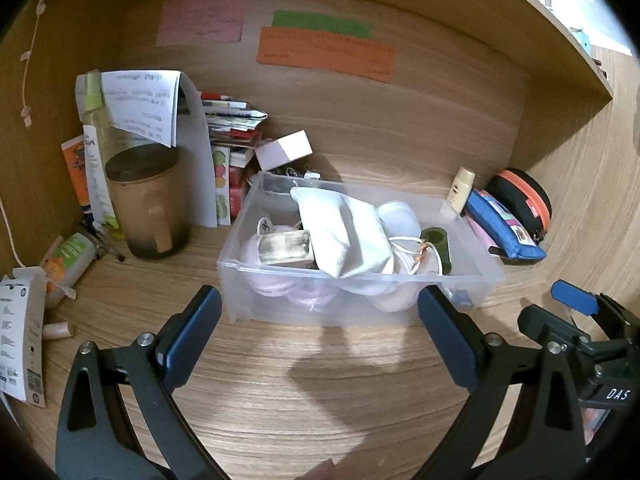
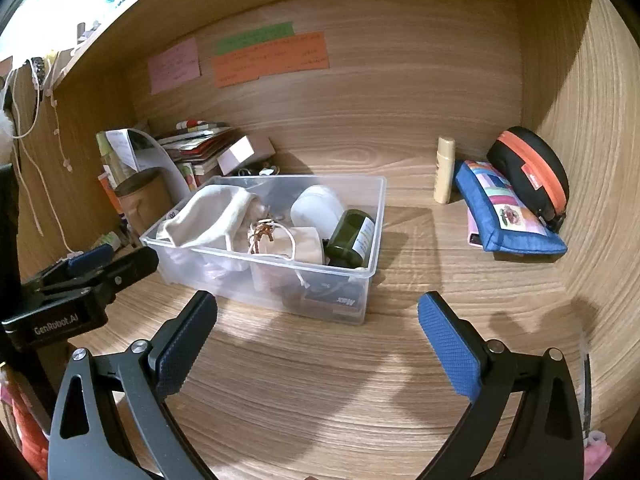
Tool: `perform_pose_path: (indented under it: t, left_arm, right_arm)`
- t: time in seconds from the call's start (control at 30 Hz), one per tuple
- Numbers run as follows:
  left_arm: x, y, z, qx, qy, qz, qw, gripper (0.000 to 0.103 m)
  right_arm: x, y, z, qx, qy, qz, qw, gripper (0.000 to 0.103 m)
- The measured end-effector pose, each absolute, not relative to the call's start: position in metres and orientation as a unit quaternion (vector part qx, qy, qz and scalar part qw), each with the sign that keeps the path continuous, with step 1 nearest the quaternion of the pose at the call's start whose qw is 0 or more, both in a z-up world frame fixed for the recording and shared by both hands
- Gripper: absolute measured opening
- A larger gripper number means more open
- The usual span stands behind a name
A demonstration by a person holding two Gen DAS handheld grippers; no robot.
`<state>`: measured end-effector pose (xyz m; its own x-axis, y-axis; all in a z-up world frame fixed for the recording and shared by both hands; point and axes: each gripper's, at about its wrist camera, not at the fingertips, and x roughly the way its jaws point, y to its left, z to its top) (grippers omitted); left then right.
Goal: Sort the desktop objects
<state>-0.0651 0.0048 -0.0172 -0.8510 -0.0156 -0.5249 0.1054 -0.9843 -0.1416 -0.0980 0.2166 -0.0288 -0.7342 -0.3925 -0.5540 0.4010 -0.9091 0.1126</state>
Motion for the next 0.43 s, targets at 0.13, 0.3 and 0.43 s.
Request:
perform_pose_path:
  t: [0.13,0.3,0.43]
  left_arm:
    - [-0.0659,0.0064,-0.0165,0.272,0.082,-0.958,0.023,0.100]
    - [-0.0656,0.0100,-0.0154,0.267,0.074,-0.961,0.017,0.100]
    - [-0.0659,0.0130,-0.0148,0.270,0.070,-0.960,0.016,0.100]
  right_arm:
    - [-0.0987,0.2184,-0.0292,0.298,0.000,-0.930,0.216,0.100]
    - [-0.0994,0.2203,-0.0297,0.298,-0.003,-0.929,0.218,0.100]
    - [-0.0989,0.2201,-0.0296,0.298,-0.004,-0.929,0.218,0.100]
